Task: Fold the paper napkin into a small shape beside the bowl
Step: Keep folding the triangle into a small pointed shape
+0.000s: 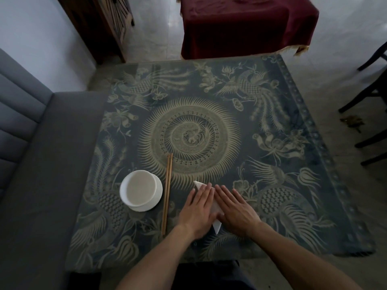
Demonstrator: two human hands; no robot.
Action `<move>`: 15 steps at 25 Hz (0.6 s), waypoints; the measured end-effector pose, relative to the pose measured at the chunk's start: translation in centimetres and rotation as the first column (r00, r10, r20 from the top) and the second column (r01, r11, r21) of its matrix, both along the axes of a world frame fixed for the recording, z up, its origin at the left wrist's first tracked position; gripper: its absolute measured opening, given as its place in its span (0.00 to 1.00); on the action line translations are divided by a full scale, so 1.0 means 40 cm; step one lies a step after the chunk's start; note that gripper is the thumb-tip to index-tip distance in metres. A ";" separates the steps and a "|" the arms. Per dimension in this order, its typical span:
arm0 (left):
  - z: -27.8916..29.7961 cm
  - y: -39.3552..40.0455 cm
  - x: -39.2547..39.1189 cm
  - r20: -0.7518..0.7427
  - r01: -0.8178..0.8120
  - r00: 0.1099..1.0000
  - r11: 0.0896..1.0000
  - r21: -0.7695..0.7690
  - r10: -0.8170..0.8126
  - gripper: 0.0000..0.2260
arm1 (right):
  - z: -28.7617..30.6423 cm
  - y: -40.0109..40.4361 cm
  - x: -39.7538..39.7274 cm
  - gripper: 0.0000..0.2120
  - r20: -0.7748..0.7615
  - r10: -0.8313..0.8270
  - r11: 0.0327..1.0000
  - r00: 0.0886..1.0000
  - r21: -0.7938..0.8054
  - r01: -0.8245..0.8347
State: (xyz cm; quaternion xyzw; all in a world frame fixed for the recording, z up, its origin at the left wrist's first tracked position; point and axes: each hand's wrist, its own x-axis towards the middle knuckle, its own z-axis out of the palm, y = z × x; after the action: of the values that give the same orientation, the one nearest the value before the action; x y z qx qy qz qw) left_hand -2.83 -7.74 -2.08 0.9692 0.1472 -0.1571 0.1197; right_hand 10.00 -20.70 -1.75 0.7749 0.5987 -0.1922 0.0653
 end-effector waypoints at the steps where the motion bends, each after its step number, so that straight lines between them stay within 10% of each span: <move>1: -0.009 -0.007 -0.010 -0.025 -0.019 1.000 1.000 -0.017 0.018 0.33 | -0.008 -0.001 0.004 0.34 -0.002 0.012 1.000 1.000 -0.013 -0.012; 15: -0.019 -0.011 -0.098 0.087 0.150 0.984 0.988 0.036 -0.152 0.30 | -0.024 -0.006 0.022 0.33 -0.047 0.023 1.000 0.999 -0.007 -0.024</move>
State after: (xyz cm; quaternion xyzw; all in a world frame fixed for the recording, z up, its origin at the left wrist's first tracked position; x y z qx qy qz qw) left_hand -6.75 -8.16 -2.84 0.9853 0.0700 -0.1199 0.0998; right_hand 10.86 -20.93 -2.71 0.7628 0.6084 -0.2117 0.0566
